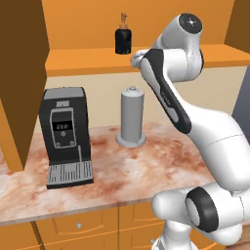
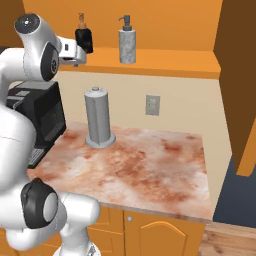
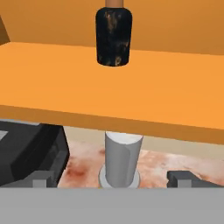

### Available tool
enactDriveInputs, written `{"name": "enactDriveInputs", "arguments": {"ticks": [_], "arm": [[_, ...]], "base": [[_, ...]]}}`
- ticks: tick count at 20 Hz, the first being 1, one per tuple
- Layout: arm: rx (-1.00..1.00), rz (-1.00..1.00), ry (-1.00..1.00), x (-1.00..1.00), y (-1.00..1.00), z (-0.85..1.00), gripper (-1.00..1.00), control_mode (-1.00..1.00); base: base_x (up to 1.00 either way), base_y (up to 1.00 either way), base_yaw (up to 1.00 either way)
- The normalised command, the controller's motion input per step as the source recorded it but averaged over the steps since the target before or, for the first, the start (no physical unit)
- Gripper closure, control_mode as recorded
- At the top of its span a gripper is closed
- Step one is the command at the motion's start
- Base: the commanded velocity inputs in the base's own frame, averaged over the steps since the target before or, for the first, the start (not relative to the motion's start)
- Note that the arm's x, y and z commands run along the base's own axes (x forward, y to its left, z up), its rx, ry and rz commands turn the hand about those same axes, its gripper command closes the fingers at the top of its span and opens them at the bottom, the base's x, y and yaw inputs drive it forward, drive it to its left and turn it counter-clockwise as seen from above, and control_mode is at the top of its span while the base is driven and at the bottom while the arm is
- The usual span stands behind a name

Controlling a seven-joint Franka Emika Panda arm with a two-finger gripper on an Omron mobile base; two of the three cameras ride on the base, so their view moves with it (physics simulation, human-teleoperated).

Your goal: Locate and retrieve the soap dispenser and soap dispenser from the cabinet. Place them next to the sink.

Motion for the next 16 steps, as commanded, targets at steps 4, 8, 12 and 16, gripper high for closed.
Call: {"name": "enactDriveInputs", "arguments": {"ticks": [4, 8, 12, 16], "arm": [[0.0, 0.05, -0.02, 0.58, 0.1, 0.15, -1.0, -1.0], [-0.03, 0.04, -0.03, 0.64, 0.17, 0.08, -1.0, -1.0], [-0.02, 0.0, -0.01, 0.7, 0.19, 0.02, -1.0, -1.0], [-0.01, 0.0, -0.01, 0.58, 0.13, -0.01, -1.0, -1.0]], "base": [[0.0, 0.0, 0.0], [0.0, 0.0, 0.0], [0.0, 0.0, 0.0], [0.0, 0.0, 0.0]]}}
